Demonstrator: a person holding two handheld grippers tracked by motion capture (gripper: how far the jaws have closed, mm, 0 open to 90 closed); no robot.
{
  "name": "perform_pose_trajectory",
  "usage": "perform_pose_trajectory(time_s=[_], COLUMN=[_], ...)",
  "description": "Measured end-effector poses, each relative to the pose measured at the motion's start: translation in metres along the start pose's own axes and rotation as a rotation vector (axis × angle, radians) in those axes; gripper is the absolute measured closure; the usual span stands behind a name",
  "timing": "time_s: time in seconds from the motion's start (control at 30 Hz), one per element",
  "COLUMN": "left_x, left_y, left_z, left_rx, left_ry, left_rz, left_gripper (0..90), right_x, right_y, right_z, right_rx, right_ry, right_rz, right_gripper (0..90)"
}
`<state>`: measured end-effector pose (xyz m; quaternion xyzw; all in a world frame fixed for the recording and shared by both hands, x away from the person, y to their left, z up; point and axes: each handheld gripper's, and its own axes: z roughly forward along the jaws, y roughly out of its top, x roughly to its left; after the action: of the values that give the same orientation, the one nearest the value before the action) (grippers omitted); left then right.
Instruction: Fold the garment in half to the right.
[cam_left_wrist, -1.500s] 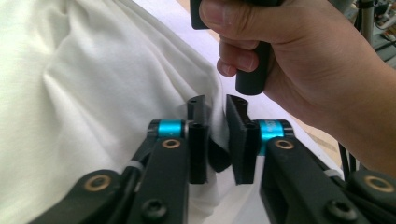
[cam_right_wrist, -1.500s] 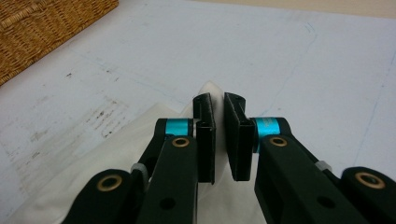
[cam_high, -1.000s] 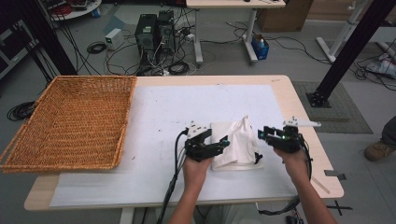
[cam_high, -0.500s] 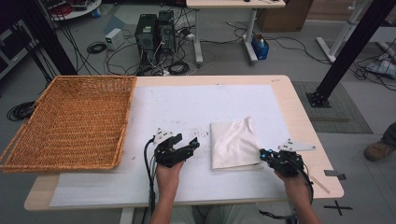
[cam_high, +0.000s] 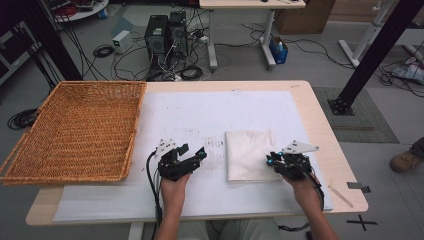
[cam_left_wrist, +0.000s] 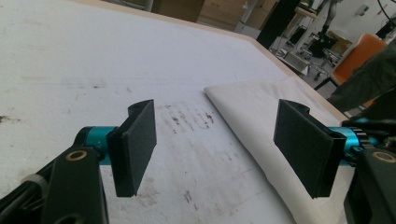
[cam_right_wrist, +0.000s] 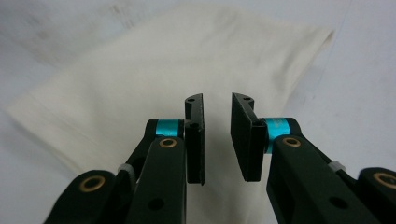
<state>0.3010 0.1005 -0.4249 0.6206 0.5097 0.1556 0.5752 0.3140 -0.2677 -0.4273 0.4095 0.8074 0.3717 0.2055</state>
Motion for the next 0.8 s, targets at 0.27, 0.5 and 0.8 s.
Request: perform_pose_trajectory(time_s=[0.27, 0.5, 0.8], left_x=[0.008, 0.005, 0.003], left_y=[0.005, 0.008, 0.015], left_z=[-0.009, -0.015, -0.016], left_rx=[-0.037, -0.033, -0.04], left_ry=[-0.022, -0.043, -0.05], left_rz=[0.009, 0.033, 0.057], left_gripper=[22.5, 22.5, 22.4], right_x=[-0.019, -0.049, -0.062], right_y=[-0.028, -0.03, -0.022], right_z=[-0.01, -0.04, -0.053], right_rx=[-0.083, -0.181, -0.224], right_ry=[0.025, -0.064, -0.139], right_rz=[0.122, 0.202, 0.19], right_gripper=[53.0, 20.1, 10.9])
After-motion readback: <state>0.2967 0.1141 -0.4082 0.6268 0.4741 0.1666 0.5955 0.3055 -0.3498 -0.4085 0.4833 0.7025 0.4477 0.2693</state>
